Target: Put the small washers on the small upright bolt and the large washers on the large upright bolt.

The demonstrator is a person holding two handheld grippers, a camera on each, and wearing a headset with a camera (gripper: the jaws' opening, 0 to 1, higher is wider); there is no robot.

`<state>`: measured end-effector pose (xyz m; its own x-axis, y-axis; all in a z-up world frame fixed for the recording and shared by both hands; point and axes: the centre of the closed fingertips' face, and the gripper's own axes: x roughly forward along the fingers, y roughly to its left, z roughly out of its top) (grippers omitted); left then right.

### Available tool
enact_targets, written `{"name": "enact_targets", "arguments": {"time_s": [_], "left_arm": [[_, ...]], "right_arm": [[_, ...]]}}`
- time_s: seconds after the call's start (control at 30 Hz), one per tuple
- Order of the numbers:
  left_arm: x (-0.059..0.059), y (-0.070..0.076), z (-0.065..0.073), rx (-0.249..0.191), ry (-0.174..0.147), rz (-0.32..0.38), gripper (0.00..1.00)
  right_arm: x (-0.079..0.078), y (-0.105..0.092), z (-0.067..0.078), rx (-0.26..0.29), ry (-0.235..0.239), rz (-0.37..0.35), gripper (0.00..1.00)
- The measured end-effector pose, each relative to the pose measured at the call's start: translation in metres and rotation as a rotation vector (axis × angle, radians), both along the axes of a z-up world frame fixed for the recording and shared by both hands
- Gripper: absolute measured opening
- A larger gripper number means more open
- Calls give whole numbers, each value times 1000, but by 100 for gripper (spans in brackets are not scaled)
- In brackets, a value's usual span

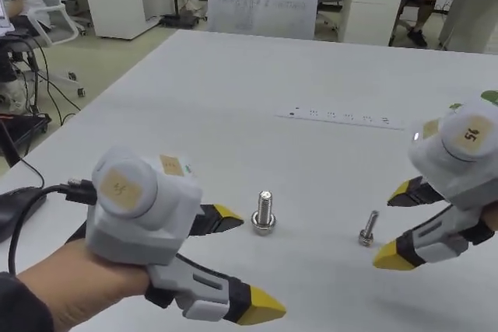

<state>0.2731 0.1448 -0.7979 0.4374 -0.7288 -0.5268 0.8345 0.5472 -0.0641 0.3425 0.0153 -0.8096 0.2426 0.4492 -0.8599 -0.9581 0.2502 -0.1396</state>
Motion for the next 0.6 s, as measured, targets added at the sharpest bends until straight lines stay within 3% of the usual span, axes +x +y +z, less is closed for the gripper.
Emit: {"name": "enact_targets", "arguments": {"time_s": [0.27, 0.6], "left_arm": [[0, 0, 3, -9, -5, 1, 73], [1, 2, 7, -20, -16, 8, 73]], "right_arm": [[-15, 1, 14, 111, -6, -58, 60], [-34, 0, 19, 173, -12, -99, 60]]}}
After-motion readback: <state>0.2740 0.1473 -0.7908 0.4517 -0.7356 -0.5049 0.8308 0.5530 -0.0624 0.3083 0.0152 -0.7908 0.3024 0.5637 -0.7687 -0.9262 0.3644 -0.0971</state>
